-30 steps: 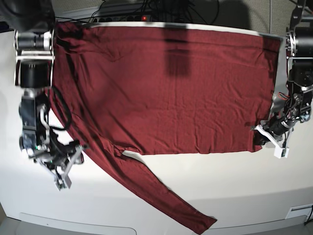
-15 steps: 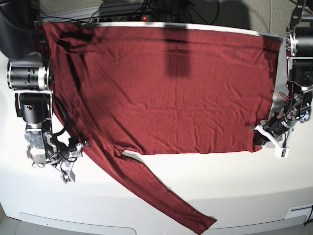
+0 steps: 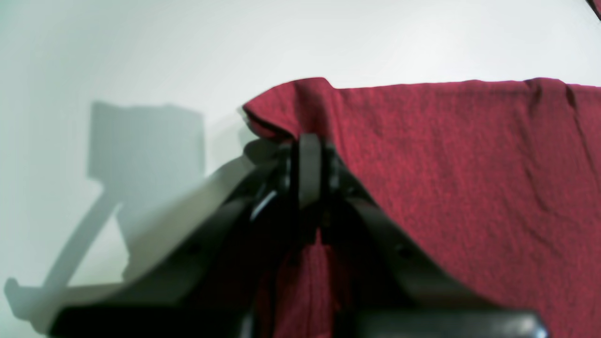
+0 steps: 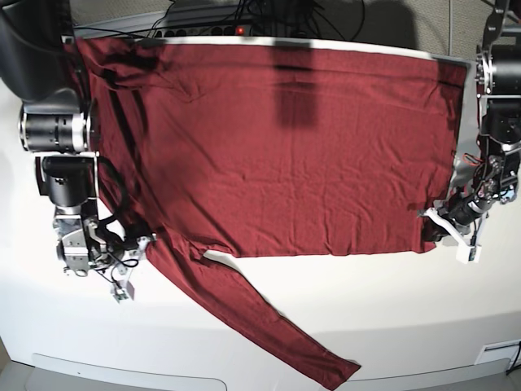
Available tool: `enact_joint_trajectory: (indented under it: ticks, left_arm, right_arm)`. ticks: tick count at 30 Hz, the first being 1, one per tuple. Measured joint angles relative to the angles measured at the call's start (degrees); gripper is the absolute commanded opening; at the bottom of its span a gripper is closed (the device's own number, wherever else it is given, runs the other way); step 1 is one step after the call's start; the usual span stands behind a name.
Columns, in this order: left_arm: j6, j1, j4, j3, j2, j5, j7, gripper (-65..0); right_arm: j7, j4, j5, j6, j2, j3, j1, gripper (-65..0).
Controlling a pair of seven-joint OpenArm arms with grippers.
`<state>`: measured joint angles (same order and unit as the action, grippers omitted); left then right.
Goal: Fold the T-shirt properly
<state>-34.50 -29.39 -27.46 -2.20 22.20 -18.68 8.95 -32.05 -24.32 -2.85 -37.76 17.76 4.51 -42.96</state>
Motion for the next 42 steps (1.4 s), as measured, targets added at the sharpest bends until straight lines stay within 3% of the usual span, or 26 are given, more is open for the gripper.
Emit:
enact_joint_trajectory:
  ticks: [4,9,16,21,25,29,38,42]
  left_arm:
    - [0.0,0.0,0.0,0.0,0.0,-0.02,-0.02,-65.0]
    - [0.0,0.0,0.0,0.0,0.0,0.0,0.0,-65.0]
    - [0.0,0.0,0.0,0.0,0.0,-0.02,-0.04,-65.0]
    - [0.04,0.11,-0.28,-0.02,0.02,0.68,-1.75,-65.0]
    - [0.02,0.52,-2.56,-0.07,0.57,-0.31,-0.7,-65.0]
    - [0.02,0.48,-4.98,-0.11,3.02,-5.6,1.97,-65.0]
    - [0.28,12.59,-21.92,-0.15,6.86,-9.31,2.27,-65.0]
    - [4.72,18.12,-29.77,-0.11,8.94,-9.84,2.16,-65.0]
  right_arm:
    - [0.15,0.0,0.2,-0.02,-1.29,0.0,0.09,-50.7]
    - [-1.46,-0.04,0.37,0.68,-1.75,0.0,-0.02,-65.0]
    - [3.17,-0.04,-4.7,5.66,-1.27,0.02,-0.02,-65.0]
    - [2.67,-1.22,-5.88,6.08,-0.63,0.02,-0.02,-65.0]
    - [0.24,-4.59,-3.5,5.44,-0.68,0.04,0.48,-65.0]
    - [-5.25,-10.05,0.33,-0.42,-0.66,0.04,0.46,-65.0]
    - [-13.62,-35.41,7.52,-0.46,-0.63,-0.11,12.31,-65.0]
    - [-15.26,-46.42,10.62,-0.02,0.24,-2.16,19.15,-65.0]
